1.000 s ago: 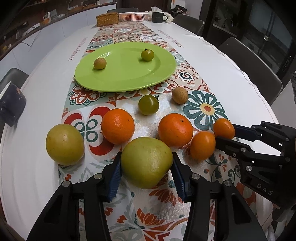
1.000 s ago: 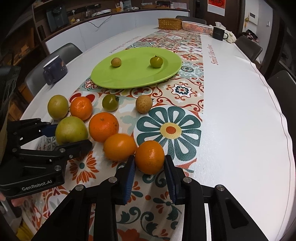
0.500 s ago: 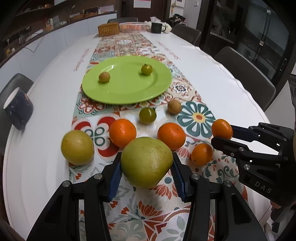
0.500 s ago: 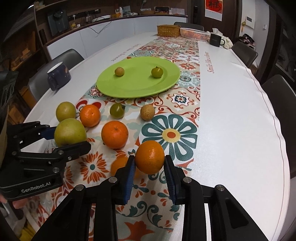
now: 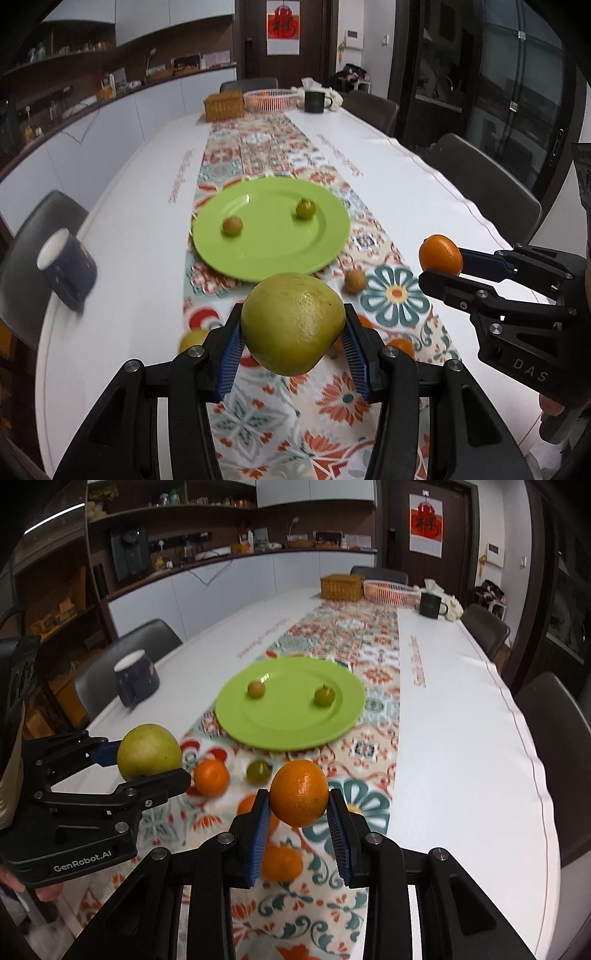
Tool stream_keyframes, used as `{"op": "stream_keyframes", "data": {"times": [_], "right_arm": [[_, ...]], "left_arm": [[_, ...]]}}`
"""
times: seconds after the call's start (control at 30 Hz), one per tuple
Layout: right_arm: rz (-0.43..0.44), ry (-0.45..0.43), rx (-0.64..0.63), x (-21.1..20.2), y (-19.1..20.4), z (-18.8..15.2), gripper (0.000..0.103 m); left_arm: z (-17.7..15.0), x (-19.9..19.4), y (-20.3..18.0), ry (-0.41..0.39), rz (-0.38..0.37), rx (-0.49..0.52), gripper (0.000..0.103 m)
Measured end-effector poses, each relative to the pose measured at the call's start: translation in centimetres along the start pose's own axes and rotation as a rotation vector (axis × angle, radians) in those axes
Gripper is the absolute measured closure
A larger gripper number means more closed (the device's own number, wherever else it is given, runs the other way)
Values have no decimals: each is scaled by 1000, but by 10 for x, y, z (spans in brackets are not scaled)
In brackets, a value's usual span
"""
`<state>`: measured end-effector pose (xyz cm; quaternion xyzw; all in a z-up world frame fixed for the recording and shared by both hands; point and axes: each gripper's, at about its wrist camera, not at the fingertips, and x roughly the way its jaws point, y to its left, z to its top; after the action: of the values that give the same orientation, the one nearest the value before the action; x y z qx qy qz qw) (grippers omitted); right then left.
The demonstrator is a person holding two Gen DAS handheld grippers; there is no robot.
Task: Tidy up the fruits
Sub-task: 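Carry the apple and orange onto the green plate and open both tools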
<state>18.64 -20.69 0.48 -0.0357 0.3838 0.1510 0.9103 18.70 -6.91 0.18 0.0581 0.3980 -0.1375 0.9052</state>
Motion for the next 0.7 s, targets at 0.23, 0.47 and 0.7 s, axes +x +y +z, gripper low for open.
{"op": "stream_keyframes", "data": {"times": [0.23, 0.47, 0.7], "right_arm": [[-1, -51, -8, 0, 2, 27, 71], [-1, -71, -24, 9, 1, 52, 71], [8, -70, -37, 23, 1, 71, 71]], "left_arm": [[26, -2, 8, -42, 16, 24, 54], [48, 4, 17, -62, 27, 40, 54], [64, 17, 25, -61, 37, 50, 54]]}}
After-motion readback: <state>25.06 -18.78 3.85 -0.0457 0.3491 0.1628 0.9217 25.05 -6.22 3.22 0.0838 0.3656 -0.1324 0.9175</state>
